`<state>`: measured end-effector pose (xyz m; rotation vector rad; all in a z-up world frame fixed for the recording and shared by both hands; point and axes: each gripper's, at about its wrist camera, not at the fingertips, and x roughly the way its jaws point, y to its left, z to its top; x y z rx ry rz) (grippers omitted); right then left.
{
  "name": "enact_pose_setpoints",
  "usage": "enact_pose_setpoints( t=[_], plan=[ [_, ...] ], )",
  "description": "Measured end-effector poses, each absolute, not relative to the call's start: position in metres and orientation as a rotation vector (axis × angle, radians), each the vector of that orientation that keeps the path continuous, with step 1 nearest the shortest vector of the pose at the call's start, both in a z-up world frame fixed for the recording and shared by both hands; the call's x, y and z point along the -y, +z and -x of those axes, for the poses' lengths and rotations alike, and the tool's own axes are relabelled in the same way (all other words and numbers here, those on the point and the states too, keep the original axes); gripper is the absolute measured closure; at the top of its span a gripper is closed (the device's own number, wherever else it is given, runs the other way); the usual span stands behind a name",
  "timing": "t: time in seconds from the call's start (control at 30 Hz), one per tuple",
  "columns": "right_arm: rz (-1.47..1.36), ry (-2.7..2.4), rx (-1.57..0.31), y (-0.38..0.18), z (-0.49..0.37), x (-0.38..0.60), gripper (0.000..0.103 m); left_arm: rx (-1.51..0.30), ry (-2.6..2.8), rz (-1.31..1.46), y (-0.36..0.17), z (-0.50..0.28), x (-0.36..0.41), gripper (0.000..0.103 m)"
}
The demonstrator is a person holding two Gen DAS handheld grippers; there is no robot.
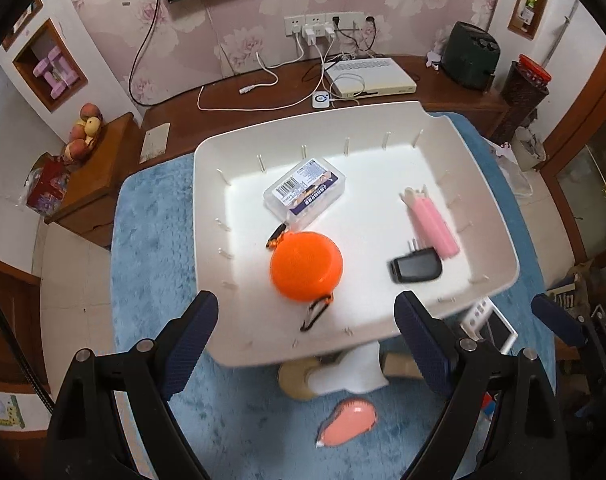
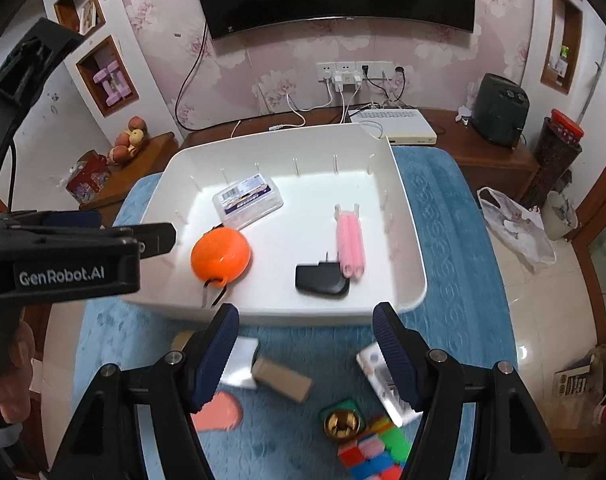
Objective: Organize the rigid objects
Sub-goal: 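Withdraw both tools from the bin toward the remaining items, then grasp the Rubik's cube with the left tool while the right tool grasps the clear small box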
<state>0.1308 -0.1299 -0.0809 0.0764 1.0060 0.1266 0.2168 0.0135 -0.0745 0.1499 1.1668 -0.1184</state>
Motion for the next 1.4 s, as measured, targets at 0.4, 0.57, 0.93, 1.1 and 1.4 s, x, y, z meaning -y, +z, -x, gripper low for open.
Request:
enact_pose_setpoints(
  t=[0.4, 0.57, 0.93, 1.1, 1.4],
  plan=[
    [-0.058, 0.102, -0.963, -0.076, -0.055, 0.120, 0.033, -1.102, -0.185, -0.196, -0.056, -0.158, -0.015, 0.012],
    [-0.040, 0.061, -0.959, -0.083, -0.026, 0.119, 0.033, -1.073, -0.215, -0.243, -0.055, -0.137, -0.011, 0.012],
    [-0.046, -0.028, -0.930, -0.112, 0.040, 0.134, 0.033, -1.061, -0.309, -0.304, -0.072, -0.093, -0.003, 0.012],
    [-0.131, -0.094, -0.938, -0.126, 0.054, 0.150, 0.033, -1.078, -0.350, -0.349, -0.086, -0.080, 0.007, 0.012],
    [-0.286, -0.278, -0.910, -0.166, 0.066, 0.180, 0.033, -1.074, -0.470, -0.465, -0.105, -0.063, 0.046, 0.012]
  ],
)
